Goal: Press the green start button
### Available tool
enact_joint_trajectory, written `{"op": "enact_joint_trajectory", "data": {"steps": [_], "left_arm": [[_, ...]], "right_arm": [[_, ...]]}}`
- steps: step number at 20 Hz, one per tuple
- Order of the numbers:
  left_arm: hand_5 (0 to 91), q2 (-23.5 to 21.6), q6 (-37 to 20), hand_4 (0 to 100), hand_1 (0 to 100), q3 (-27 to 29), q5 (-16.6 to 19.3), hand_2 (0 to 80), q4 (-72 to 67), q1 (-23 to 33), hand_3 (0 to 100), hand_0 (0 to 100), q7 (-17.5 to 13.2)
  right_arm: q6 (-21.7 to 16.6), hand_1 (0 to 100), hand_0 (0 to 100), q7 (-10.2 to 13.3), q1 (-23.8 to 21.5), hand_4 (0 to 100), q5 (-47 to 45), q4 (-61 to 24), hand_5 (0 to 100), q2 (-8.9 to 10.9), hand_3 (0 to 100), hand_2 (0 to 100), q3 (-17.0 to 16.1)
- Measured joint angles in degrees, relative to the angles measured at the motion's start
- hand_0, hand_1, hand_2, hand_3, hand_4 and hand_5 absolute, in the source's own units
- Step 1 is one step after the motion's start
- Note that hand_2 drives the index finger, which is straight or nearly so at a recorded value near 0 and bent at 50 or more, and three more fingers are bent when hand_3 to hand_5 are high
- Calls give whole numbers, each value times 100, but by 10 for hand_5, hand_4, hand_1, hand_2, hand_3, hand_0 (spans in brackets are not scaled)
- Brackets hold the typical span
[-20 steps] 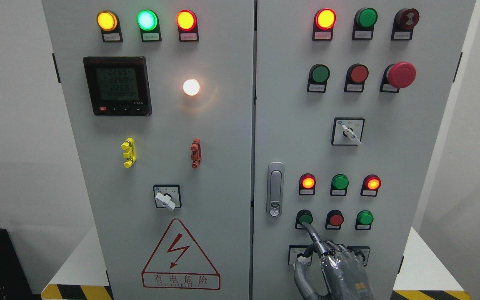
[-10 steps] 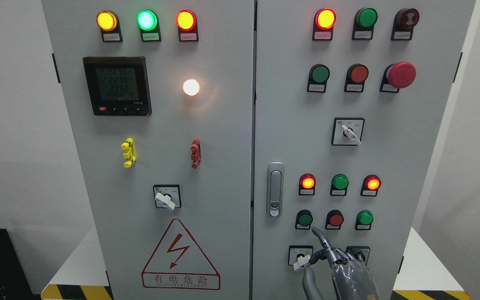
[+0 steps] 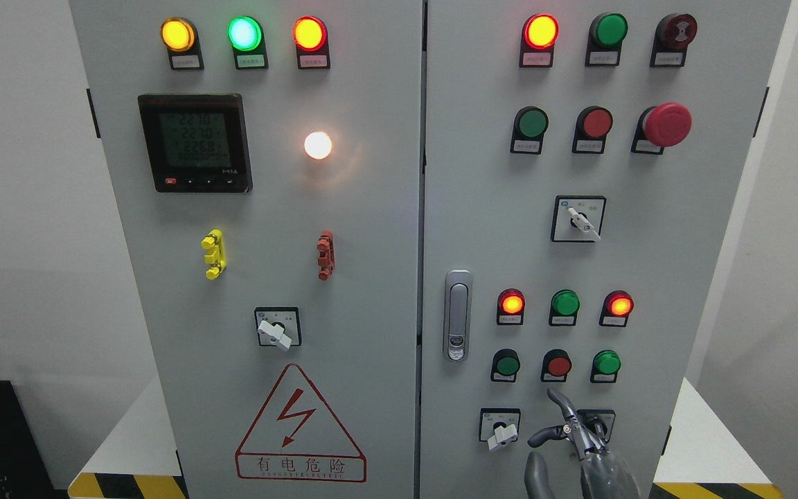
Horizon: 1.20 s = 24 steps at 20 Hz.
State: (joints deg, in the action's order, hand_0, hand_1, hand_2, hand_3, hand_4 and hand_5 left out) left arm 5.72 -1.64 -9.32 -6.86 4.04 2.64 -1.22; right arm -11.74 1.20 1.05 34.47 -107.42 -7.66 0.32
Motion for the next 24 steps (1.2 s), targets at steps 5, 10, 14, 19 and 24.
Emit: {"op": "enact_joint_trajectory", "data": {"steps": [5,10,14,19,24], "left_arm": [[0,0,0,0,556,0,0,0,0,-1,0,120,0],[0,0,0,0,556,0,0,0,0,-1,0,120,0],[0,0,0,0,556,0,0,0,0,-1,0,120,0],[0,0,0,0,556,0,0,0,0,-1,0,120,0],[0,0,0,0,556,0,0,0,0,-1,0,120,0]], "right_arm": [[272,202,435,-57,-266,177,-927,-204,0,1,242,0,127],[343,175,310,-81,-447,27,-1649,-369,0,4,122,0,249],[351,143,178,-349,-554,0,-2185,-458,0,6,5,0,323],[350,118,61,-507,-646,0,-2601,-533,0,7,0,0,414],[301,82,0,-690,-703,0,-2834,-577,0,9,0,0,475]]}}
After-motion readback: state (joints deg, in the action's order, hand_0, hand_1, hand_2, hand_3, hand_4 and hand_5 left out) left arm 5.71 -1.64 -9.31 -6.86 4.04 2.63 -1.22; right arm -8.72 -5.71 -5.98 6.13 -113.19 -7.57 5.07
